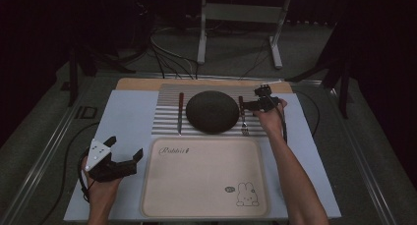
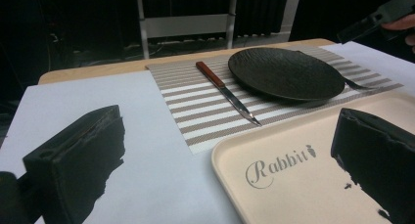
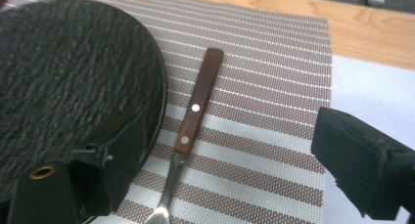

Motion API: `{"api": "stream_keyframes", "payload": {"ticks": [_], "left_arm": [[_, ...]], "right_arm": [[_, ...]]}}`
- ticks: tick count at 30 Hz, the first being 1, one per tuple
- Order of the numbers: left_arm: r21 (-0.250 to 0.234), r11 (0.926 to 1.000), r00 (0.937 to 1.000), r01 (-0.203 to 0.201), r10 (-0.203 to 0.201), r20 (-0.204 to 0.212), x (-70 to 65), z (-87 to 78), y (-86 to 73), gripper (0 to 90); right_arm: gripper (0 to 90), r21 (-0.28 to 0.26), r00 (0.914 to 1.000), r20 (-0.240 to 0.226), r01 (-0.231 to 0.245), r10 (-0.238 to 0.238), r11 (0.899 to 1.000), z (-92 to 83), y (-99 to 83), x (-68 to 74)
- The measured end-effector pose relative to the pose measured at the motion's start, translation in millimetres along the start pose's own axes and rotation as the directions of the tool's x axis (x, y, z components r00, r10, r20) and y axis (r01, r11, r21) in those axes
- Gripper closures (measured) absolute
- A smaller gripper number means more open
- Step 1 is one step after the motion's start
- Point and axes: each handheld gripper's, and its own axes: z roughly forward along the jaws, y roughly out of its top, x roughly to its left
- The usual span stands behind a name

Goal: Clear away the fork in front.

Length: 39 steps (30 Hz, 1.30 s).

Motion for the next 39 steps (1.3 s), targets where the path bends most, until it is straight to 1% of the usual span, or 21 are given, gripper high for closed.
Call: {"api": "stream_keyframes", "payload": {"ticks": [1,2,5,7,8,11,12,13,14,18,20,22,24,26,28,31,33,34,36,37,39], "left_arm": [[-0.003,1.0,1.0,0.005,-0.005,0.0,0.0,-0.1,-0.1,0.0],[-0.002,1.0,1.0,0.007,-0.007,0.0,0.2,-0.2,-0.2,0.0],[-0.003,1.0,1.0,0.009,-0.009,-0.001,0.8,-0.4,-0.2,0.0],[-0.002,0.9999,0.9999,0.01,-0.01,-0.001,1.2,-0.6,-0.3,0.0],[-0.002,0.9999,0.9999,0.01,-0.01,-0.001,1.2,-0.6,-0.3,0.0],[-0.004,0.9999,0.9999,0.012,-0.012,-0.002,1.5,-0.8,-0.4,0.0],[-0.004,0.9999,0.9999,0.012,-0.012,-0.002,1.5,-0.8,-0.4,0.0],[-0.003,0.9999,0.9999,0.012,-0.012,-0.002,1.7,-0.8,-0.5,0.0],[-0.004,0.9999,0.9999,0.014,-0.014,-0.002,1.7,-0.8,-0.5,0.0],[-0.002,0.9999,0.9999,0.013,-0.013,-0.003,1.7,-0.8,-0.7,0.0],[-0.003,0.9999,0.9999,0.015,-0.015,-0.003,1.6,-1.1,-0.8,0.0],[-0.004,0.9999,0.9999,0.016,-0.016,-0.003,1.9,-1.3,-0.8,0.0],[-0.004,0.9998,0.9998,0.017,-0.017,-0.005,2.3,-1.8,-0.8,0.0],[-0.003,0.9999,0.9998,0.016,-0.016,-0.007,2.8,-2.1,-0.9,0.0],[-0.004,0.9998,0.9998,0.018,-0.018,-0.006,3.2,-2.1,-1.0,0.0],[-0.003,0.9999,0.9998,0.016,-0.016,-0.007,3.3,-2.4,-0.9,0.0],[-0.004,0.9999,0.9998,0.016,-0.016,-0.007,3.2,-2.6,-0.9,0.0],[-0.003,0.9999,0.9998,0.016,-0.016,-0.007,3.2,-2.6,-1.0,0.0],[-0.004,0.9999,0.9998,0.017,-0.017,-0.007,3.1,-2.8,-1.1,0.0],[-0.003,0.9999,0.9998,0.017,-0.017,-0.007,3.0,-2.8,-1.2,0.0],[-0.003,0.9999,0.9998,0.016,-0.016,-0.008,2.9,-2.7,-1.3,0.0]], "right_arm": [[13.7,0.021,0.9999,0.004,-0.014,0.014,1.0,5.8,0.0,-0.6],[14.0,0.027,0.9999,0.004,-0.017,0.017,0.999,7.6,-0.2,-0.6],[15.1,0.057,0.9999,0.014,-0.01,0.009,0.998,15.6,-2.4,0.2],[17.8,0.07,0.9999,0.013,-0.01,0.009,0.998,20.4,-4.2,1.2],[19.9,0.074,0.9999,0.015,-0.009,0.008,0.997,22.1,-4.8,1.8],[28.5,0.094,1.0,-0.005,-0.004,0.004,0.996,26.9,-6.5,3.1],[28.5,0.094,1.0,-0.005,-0.004,0.004,0.996,26.9,-6.5,3.1],[31.3,0.097,0.9999,-0.016,-0.003,0.005,0.995,27.9,-6.9,3.1],[35.8,0.107,0.9991,-0.041,-0.007,0.012,0.994,30.1,-7.7,3.9],[47.6,0.12,0.9971,-0.075,-0.003,0.012,0.993,34.0,-8.9,6.6],[54.5,0.127,0.996,-0.085,-0.016,0.027,0.992,36.1,-9.2,7.4],[60.2,0.135,0.9936,-0.099,-0.041,0.055,0.99,39.1,-10.0,7.5],[64.3,0.14,0.9932,-0.092,-0.058,0.071,0.988,42.1,-10.8,7.9],[67.5,0.146,0.9913,-0.1,-0.07,0.085,0.987,44.5,-11.4,8.6],[70.5,0.15,0.9907,-0.098,-0.079,0.094,0.985,46.4,-11.8,9.8],[73.9,0.148,0.9942,-0.077,-0.063,0.075,0.987,47.3,-11.5,13.2],[77.1,0.167,0.996,-0.065,-0.049,0.061,0.985,46.7,-10.2,13.5],[77.1,0.185,0.9979,-0.053,-0.026,0.036,0.982,46.2,-8.9,14.2],[77.6,0.217,0.9992,-0.014,0.039,-0.036,0.975,45.0,-6.5,16.9],[77.7,0.226,0.999,-0.011,0.044,-0.043,0.973,44.7,-6.1,17.0],[77.5,0.233,0.999,-0.018,0.044,-0.041,0.971,44.7,-5.5,15.8]]}}
